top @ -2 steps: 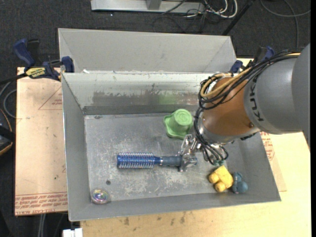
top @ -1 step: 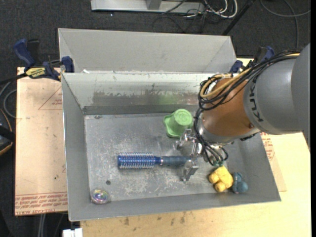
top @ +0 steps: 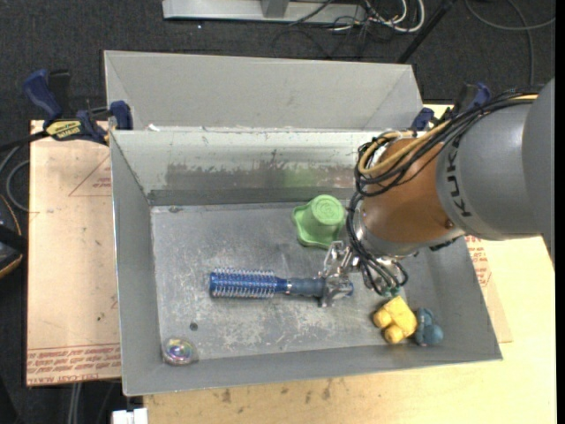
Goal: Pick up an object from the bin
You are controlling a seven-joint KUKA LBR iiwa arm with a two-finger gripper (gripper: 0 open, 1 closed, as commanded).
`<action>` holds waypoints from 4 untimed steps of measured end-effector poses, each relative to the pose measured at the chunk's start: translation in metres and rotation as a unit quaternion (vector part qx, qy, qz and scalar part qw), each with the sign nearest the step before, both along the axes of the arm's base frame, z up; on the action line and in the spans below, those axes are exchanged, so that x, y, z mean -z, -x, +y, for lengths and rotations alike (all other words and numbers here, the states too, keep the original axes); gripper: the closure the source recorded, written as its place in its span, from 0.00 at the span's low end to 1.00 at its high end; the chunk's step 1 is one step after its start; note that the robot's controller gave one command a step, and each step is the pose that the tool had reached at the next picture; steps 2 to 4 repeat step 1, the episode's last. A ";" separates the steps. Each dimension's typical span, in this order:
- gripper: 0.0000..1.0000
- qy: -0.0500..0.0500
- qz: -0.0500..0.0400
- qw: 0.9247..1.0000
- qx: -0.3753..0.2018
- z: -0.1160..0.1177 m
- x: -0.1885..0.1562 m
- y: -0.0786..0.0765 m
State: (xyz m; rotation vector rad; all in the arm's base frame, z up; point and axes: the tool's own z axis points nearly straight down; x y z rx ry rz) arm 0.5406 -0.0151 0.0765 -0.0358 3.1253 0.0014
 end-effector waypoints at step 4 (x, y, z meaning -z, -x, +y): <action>1.00 0.000 0.004 1.000 0.001 0.013 -0.149 -0.003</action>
Offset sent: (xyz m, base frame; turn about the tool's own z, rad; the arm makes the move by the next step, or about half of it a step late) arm 0.0011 0.0124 0.1451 0.0033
